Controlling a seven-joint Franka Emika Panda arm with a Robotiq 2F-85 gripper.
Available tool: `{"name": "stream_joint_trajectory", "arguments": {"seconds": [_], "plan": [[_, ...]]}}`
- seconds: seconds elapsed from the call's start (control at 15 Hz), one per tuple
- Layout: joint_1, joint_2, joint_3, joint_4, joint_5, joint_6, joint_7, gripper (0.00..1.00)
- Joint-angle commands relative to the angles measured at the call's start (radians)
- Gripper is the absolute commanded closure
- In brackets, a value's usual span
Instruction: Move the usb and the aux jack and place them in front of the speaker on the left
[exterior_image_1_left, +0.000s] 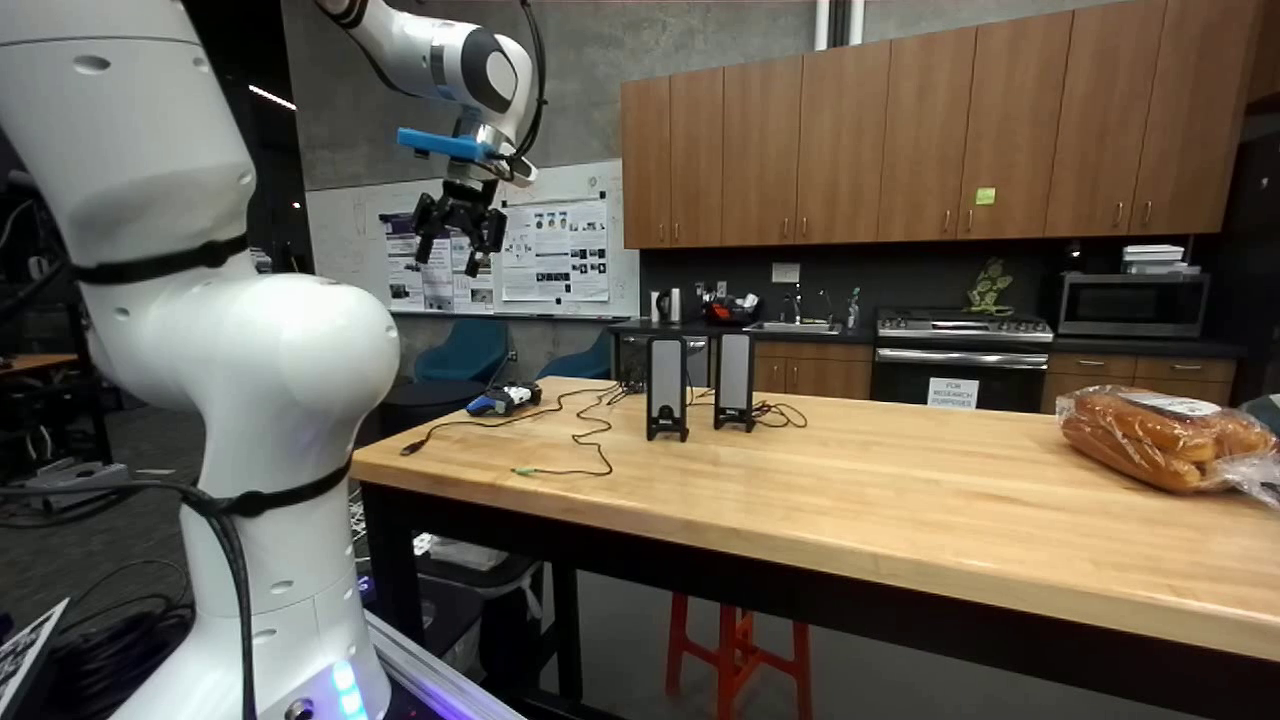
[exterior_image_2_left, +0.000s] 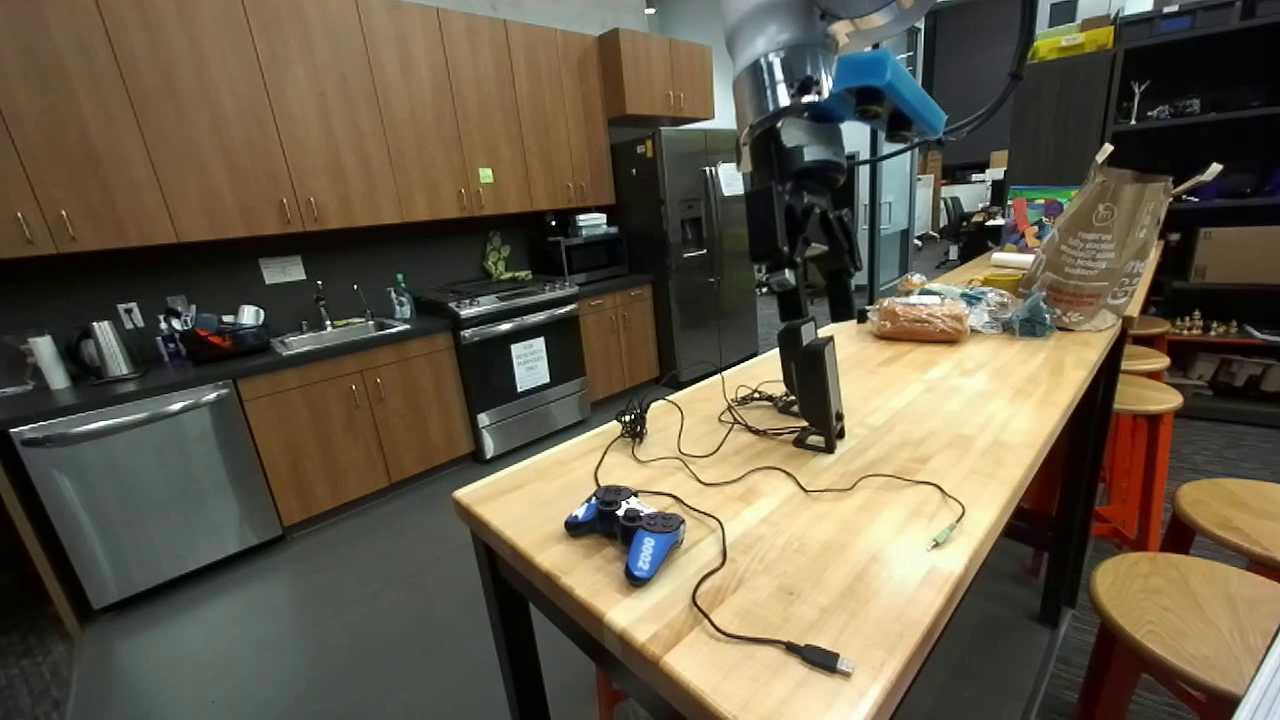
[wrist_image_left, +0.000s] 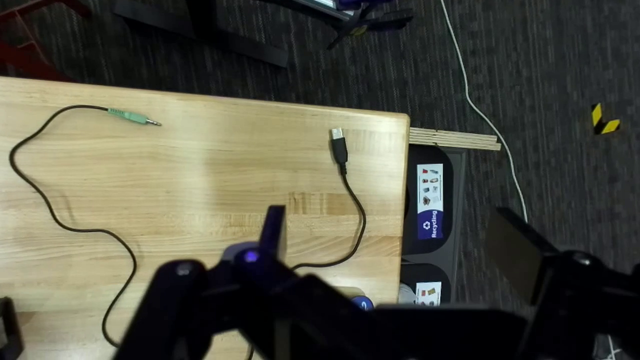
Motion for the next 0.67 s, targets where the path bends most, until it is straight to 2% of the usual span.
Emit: {"name": "stream_joint_trajectory", "arguments": {"seconds": [0.0, 0.6], "plan": [[-0.011, 0.01, 0.022, -0.036, -0.002, 0.069, -0.014, 0.0], [0.008, 0.059, 0.065, -0.156, 0.006, 0.265, -0.02, 0.0]]}}
